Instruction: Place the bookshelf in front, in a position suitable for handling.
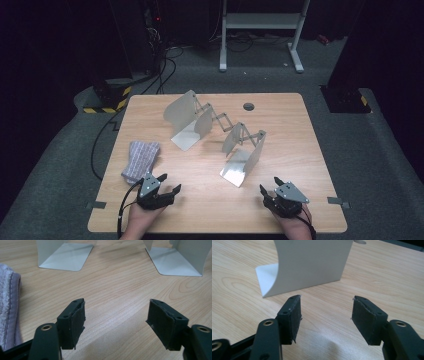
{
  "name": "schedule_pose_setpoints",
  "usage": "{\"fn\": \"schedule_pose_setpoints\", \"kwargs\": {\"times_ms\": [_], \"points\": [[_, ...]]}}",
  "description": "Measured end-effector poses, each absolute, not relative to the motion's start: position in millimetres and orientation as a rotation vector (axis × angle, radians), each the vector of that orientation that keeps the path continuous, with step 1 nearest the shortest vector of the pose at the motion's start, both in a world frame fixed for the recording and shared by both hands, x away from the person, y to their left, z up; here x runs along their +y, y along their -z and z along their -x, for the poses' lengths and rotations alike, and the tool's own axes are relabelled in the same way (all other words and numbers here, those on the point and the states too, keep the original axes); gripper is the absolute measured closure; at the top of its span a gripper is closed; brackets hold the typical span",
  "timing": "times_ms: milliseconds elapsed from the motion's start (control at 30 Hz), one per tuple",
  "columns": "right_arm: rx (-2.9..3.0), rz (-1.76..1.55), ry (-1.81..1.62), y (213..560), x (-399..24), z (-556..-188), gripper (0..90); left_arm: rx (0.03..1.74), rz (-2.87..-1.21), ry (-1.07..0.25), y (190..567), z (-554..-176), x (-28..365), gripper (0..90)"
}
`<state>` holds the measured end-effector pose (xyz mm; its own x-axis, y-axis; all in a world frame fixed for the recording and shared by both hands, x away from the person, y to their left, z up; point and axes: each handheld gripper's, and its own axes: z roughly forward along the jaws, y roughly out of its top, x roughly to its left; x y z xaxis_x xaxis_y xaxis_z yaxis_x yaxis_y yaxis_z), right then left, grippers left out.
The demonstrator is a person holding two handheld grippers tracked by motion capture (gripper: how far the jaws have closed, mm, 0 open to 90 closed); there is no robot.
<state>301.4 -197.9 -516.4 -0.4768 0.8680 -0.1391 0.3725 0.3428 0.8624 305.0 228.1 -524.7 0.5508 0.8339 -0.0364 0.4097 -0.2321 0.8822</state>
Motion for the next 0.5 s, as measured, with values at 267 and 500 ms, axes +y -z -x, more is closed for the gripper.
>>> {"fn": "schedule_pose_setpoints", "kwargs": {"times_ms": [267, 500], "points": [[2.003, -1.074, -1.183, 503, -178, -296, 22.8, 1.009, -1.82, -0.573, 524, -305, 225, 22.7], [2.046, -1.03, -1.226, 498, -155, -298, 14.5, 0.998, -1.811, -0.546, 524, -305, 227, 17.2]]}}
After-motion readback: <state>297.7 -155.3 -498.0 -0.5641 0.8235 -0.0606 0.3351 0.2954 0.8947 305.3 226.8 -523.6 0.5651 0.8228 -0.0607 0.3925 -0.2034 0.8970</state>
